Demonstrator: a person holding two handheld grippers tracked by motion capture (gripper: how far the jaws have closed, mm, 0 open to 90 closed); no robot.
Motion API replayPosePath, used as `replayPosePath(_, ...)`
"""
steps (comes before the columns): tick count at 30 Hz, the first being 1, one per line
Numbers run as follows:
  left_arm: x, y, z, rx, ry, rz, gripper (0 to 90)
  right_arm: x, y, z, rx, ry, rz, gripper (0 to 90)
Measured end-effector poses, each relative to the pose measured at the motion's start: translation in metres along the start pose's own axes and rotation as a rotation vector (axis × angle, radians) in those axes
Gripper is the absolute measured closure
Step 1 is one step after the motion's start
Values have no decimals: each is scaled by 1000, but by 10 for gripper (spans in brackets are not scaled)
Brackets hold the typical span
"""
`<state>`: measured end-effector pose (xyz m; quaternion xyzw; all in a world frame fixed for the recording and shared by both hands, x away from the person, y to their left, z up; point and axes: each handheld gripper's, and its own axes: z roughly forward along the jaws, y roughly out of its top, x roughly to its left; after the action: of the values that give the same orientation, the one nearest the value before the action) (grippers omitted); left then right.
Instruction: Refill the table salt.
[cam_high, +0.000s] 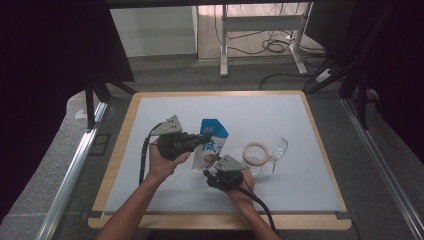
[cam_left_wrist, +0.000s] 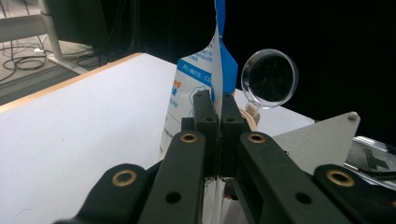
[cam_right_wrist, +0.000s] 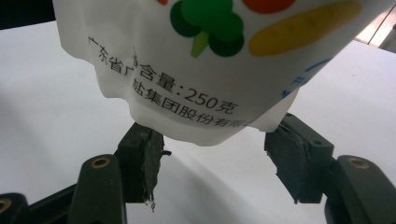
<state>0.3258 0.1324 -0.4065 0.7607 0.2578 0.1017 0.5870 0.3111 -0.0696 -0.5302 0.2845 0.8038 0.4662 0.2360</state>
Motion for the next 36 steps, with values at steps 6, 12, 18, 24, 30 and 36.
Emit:
replayPosePath(6, -2, -1, -2, 10, -19, 6, 900, 0, 0, 0, 8, 16, -10, 374)
replayPosePath(12, -3, -1, -5, 14, -34, 7, 900, 3, -1, 0, -5, 37, -6, 361)
replayPosePath(18, 1, -1, -3, 19, -47, -9, 900, 5, -1, -1, -34, 87, -35, 389)
replayPosePath(24, 6, 1, 2, 21, -52, -28, 900, 2, -3, -4, -54, 116, -21, 415)
replayPosePath(30, 7, 3, 10, 31, -57, -34, 900, 1, -6, -8, -53, 120, 18, 447)
replayPosePath(36, 2, 4, 16, 29, -64, -31, 900, -1, -8, -9, -51, 104, 32, 447)
